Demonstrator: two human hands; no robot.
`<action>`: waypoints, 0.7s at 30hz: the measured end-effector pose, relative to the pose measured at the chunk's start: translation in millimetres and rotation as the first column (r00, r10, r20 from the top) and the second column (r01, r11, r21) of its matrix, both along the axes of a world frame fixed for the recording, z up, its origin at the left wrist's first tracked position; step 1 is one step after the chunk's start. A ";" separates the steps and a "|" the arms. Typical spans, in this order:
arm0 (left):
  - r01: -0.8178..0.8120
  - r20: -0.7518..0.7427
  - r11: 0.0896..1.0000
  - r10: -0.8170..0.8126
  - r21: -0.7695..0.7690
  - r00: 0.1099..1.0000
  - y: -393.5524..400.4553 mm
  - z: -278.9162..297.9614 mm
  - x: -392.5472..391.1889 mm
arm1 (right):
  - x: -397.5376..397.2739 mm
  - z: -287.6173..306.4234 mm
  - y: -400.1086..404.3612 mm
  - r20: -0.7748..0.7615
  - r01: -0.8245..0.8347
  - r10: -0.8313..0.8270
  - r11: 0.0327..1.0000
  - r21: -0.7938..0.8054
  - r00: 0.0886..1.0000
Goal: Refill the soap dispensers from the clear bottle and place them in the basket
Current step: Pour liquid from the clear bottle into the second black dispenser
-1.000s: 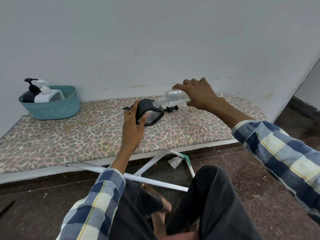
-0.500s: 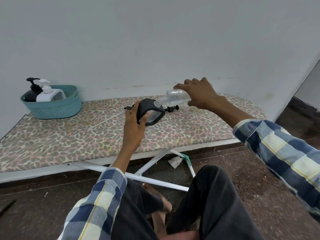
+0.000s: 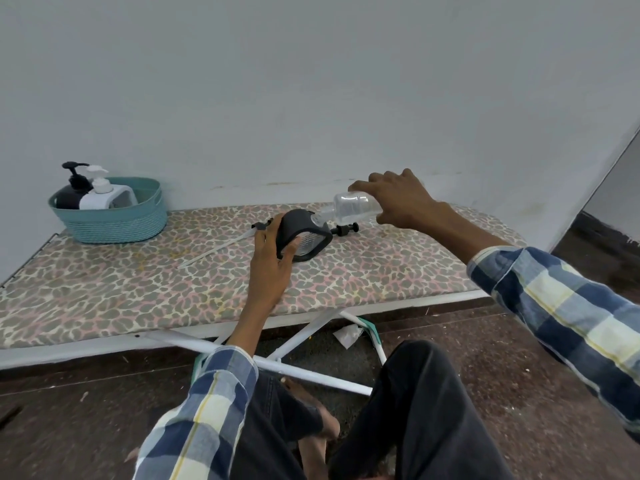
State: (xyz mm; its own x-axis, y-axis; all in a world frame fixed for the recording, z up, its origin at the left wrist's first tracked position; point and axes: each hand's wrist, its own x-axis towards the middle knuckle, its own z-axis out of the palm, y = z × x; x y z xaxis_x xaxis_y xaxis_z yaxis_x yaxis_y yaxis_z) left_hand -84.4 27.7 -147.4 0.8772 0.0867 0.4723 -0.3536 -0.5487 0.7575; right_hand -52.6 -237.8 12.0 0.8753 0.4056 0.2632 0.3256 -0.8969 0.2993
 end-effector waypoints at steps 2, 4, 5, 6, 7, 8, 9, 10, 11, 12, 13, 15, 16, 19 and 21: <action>0.008 0.010 1.000 -0.008 0.001 1.000 0.2 0.7 -1.3 | -1.2 -0.6 -0.8 0.005 0.006 -0.006 1.000 -0.001 1.000; 0.013 0.016 1.000 -0.013 -0.003 1.000 0.2 1.4 -1.8 | -1.4 -0.3 -1.9 -0.002 0.012 -0.012 1.000 -0.005 1.000; 0.015 0.015 1.000 -0.015 -0.009 1.000 -0.2 1.4 -2.3 | -1.6 -0.8 -2.5 -0.006 0.012 -0.012 1.000 -0.001 1.000; 0.017 0.014 1.000 -0.017 -0.014 1.000 -0.9 1.4 -2.8 | -2.0 -1.3 -2.9 -0.010 0.013 -0.013 1.000 0.004 1.000; 0.018 0.016 1.000 -0.018 -0.016 1.000 -1.0 1.2 -2.9 | -2.3 -1.5 -3.1 -0.012 0.013 -0.013 1.000 0.006 1.000; 0.020 0.019 1.000 -0.020 -0.016 1.000 -0.9 1.1 -2.8 | -2.5 -1.5 -3.3 -0.013 0.013 -0.013 1.000 0.007 1.000; 0.023 0.025 1.000 -0.023 -0.014 0.999 -0.2 0.6 -1.8 | -2.2 -1.4 -3.4 -0.011 0.012 -0.012 1.000 0.006 1.000; 0.025 0.031 1.000 -0.025 -0.011 0.999 0.3 0.4 -1.2 | -1.8 -1.6 -3.2 -0.006 0.010 -0.010 1.000 0.003 1.000; 0.025 0.030 1.000 -0.025 -0.009 0.999 0.7 -0.2 -0.3 | -1.3 -1.7 -3.0 -0.005 0.008 -0.008 1.000 0.001 1.000; 0.023 0.022 1.000 -0.022 -0.008 1.000 1.1 -0.9 0.2 | -0.9 -2.0 -2.9 -0.005 0.006 -0.006 1.000 0.000 1.000; 0.019 0.014 1.000 -0.019 -0.010 1.000 1.0 -1.8 0.5 | -0.1 -2.6 -3.3 -0.007 0.004 -0.004 1.000 0.001 1.000; 0.016 0.014 1.000 -0.016 -0.013 1.000 1.1 -2.1 1.1 | 0.3 -3.7 -3.8 -0.006 0.004 -0.004 1.000 0.003 1.000; 0.017 0.020 1.000 -0.017 -0.013 1.000 1.2 -1.7 1.2 | 0.5 -3.8 -3.9 -0.005 0.006 -0.006 1.000 0.002 1.000; 0.021 0.029 1.000 -0.021 -0.007 0.999 1.8 -3.1 2.0 | 2.1 -3.2 -4.4 -0.007 0.001 -0.001 1.000 -0.001 1.000; 0.023 0.026 1.000 -0.023 -0.014 0.999 1.8 -3.2 1.6 | 2.2 -3.4 -3.8 -0.008 -0.001 0.001 1.000 0.001 1.000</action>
